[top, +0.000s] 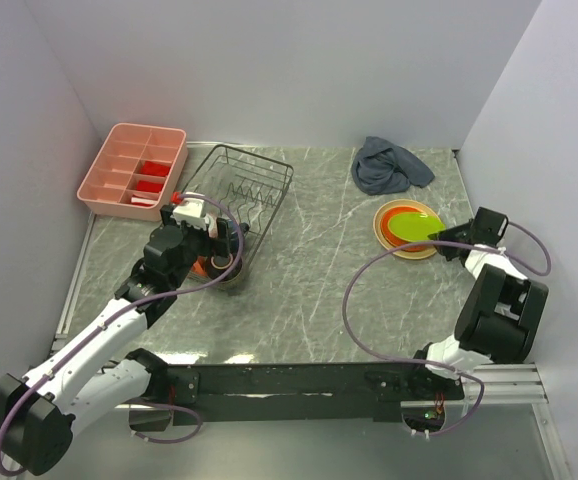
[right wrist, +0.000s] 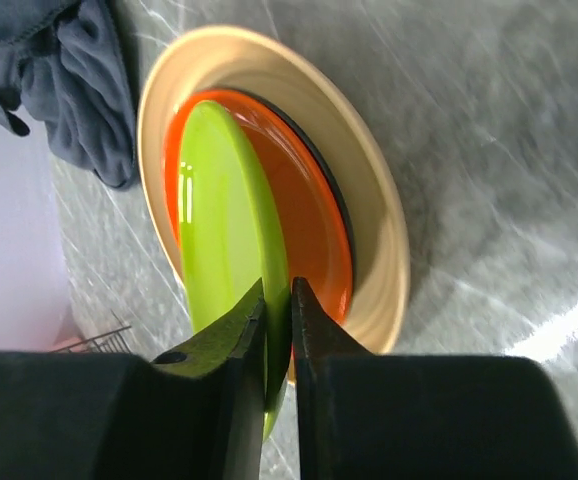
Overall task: Unload the mixed dishes from the dish rack
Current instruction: Place the plate at the center of the board.
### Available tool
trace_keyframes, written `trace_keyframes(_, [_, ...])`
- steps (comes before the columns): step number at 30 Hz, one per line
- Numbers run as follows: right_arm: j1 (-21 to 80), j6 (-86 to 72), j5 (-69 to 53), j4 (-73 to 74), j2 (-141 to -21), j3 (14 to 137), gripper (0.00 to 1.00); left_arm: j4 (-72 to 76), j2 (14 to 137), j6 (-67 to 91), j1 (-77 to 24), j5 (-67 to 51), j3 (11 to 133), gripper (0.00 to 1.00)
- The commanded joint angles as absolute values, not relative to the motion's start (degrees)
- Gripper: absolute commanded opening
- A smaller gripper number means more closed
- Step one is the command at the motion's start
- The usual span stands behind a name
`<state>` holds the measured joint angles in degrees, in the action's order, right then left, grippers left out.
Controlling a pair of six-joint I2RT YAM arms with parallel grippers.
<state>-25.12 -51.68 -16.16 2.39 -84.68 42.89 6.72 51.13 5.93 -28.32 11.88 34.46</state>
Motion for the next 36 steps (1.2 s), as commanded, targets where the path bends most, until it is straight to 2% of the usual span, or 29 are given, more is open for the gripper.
trace_keyframes(1, [-25.0,-47.7,-17.0,3.9,-87.1,48.1,0.26,10.3,50.5,5.1,-28.1,11.3,34.4,0.99])
trace_keyframes(4, [-24.8,-44.7,-16.7,7.5,-88.6,49.8,0.37,10.3,50.5,5.1,-28.1,10.9,34.4,0.99])
trace_keyframes(10, [-23.7,-40.4,-15.4,13.2,-88.1,51.4,0.53,10.4,50.5,5.2,-28.2,10.5,34.3,1.00])
trace_keyframes(20, [-19.5,-33.6,-9.2,21.2,-90.1,58.1,0.64,10.5,50.3,5.0,-28.2,9.9,34.2,0.99])
trace_keyframes(25, [-17.3,-32.6,-8.4,23.3,-90.8,60.2,0.65,10.4,50.0,5.0,-28.2,10.0,34.1,0.99])
trace_keyframes(27, [-16.4,-32.4,-7.6,23.7,-89.5,60.5,0.66,10.3,50.0,5.4,-28.2,9.8,34.2,0.99])
trace_keyframes(32, [-11.4,-31.0,-4.8,25.9,-82.7,60.5,0.76,9.3,51.3,7.9,-28.3,8.1,34.8,1.00])
trace_keyframes(36, [-7.2,-29.7,-5.2,26.2,-76.6,58.8,0.79,6.6,54.4,10.0,-28.2,6.9,37.8,0.99])
